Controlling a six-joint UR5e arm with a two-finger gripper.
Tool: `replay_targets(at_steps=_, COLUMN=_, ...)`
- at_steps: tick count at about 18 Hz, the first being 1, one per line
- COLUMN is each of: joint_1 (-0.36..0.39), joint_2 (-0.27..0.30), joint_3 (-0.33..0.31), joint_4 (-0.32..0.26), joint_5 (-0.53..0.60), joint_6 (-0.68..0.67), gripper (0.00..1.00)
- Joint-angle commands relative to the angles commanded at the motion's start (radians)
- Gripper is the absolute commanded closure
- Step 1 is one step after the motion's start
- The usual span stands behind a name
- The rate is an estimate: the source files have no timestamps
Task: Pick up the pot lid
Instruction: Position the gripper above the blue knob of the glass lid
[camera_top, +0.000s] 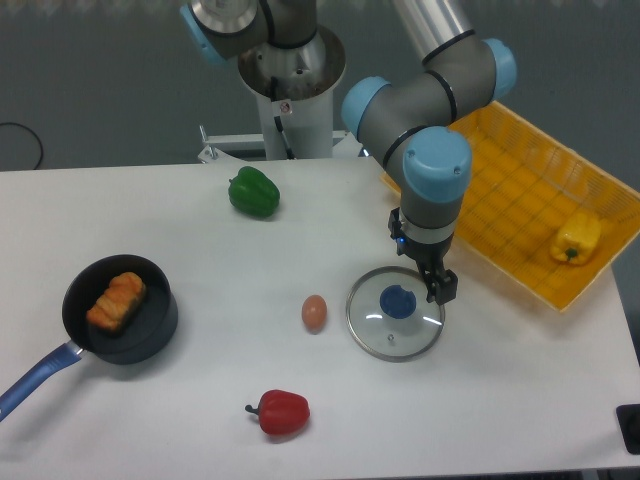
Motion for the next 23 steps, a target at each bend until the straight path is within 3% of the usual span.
replay_targets(at_steps=6, joint_1=-0.002, joint_2=0.0, joint_3=0.002, joint_4=-0.006, joint_5=-0.005, joint_6=0.0, gripper=0.0)
replay_targets(at_steps=13, joint_1=0.02, joint_2=0.021, joint_3=-0.055, joint_4=-0.009, joint_5=-0.005, joint_6=-0.018, gripper=0.0)
replay_targets(at_steps=19, joint_1=0.011, joint_2=0.038, joint_3=-0.071, joint_4=-0.017, joint_5=0.011, joint_6=-0.253, gripper=0.0)
replay_targets(at_steps=23, joint_1=0.014, joint_2=0.038, joint_3=-0.069, joint_4=-0.014, joint_5=0.002, joint_6=-0.279, gripper=0.0)
